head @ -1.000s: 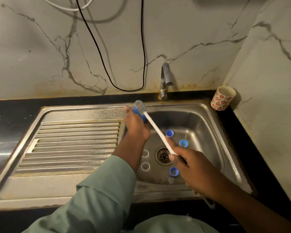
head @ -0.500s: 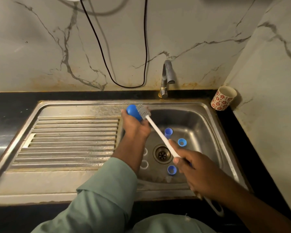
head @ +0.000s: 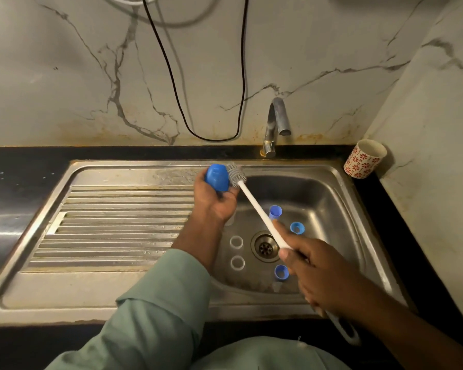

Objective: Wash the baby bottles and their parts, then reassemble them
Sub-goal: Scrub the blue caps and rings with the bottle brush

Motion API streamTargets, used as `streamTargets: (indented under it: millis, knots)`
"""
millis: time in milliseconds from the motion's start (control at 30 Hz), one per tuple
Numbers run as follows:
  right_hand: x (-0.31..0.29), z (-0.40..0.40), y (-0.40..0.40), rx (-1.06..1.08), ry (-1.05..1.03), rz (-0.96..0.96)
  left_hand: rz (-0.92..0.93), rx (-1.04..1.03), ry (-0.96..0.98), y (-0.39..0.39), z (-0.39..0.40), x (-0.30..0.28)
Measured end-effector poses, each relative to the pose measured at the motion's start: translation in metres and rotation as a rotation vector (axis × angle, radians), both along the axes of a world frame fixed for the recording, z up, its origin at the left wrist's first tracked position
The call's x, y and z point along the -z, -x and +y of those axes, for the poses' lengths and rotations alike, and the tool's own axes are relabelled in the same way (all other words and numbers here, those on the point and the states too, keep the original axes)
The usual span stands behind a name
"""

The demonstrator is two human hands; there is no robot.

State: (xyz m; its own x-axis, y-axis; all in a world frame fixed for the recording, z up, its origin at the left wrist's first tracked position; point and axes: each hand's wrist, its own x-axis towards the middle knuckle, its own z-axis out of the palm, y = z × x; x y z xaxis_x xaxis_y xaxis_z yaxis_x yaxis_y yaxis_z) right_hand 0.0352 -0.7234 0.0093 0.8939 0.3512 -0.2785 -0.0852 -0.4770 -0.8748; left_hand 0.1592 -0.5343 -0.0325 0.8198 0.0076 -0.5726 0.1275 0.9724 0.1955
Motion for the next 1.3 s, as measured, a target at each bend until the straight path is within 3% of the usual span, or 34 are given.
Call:
streamTargets:
  millis: [133,300,400,533,667,833,933,1033,1133,1300]
  knots:
    - [-0.003,0.012,-0.005,0.079,0.035,0.009,-0.017,0.095,-0.030,0.003,0.000,0.004]
    - [-0.009,0.016,0.013,-0.063,0.198,-0.230,0.078,-0.082,-0.196,-0.005,0.015,0.005]
    - [-0.006,0.029,0.005,-0.025,0.277,-0.261,0.094,-0.111,-0.329,-0.002,0.005,0.006]
    - [-0.001,0.047,0.019,-0.069,0.339,-0.326,0.183,-0.172,-0.364,-0.009,0.014,0.005]
    - [0.001,0.056,-0.002,0.050,0.325,-0.260,0.075,0.038,-0.458,-0.002,0.007,0.008]
    - [0.002,0.055,0.018,0.092,0.263,-0.254,0.113,0.084,-0.462,-0.005,0.017,0.013]
    - [0.005,0.049,0.020,0.173,0.206,-0.193,0.051,0.255,-0.563,0.000,0.017,0.020]
    - [0.007,0.036,0.029,0.137,0.147,-0.094,0.078,0.277,-0.664,-0.002,0.022,0.024]
    - [0.009,0.023,0.026,0.203,0.081,-0.018,-0.026,0.411,-0.813,0.003,0.013,0.025]
    - [0.019,-0.003,0.022,0.212,0.085,-0.012,-0.089,0.461,-0.870,-0.004,-0.012,0.029]
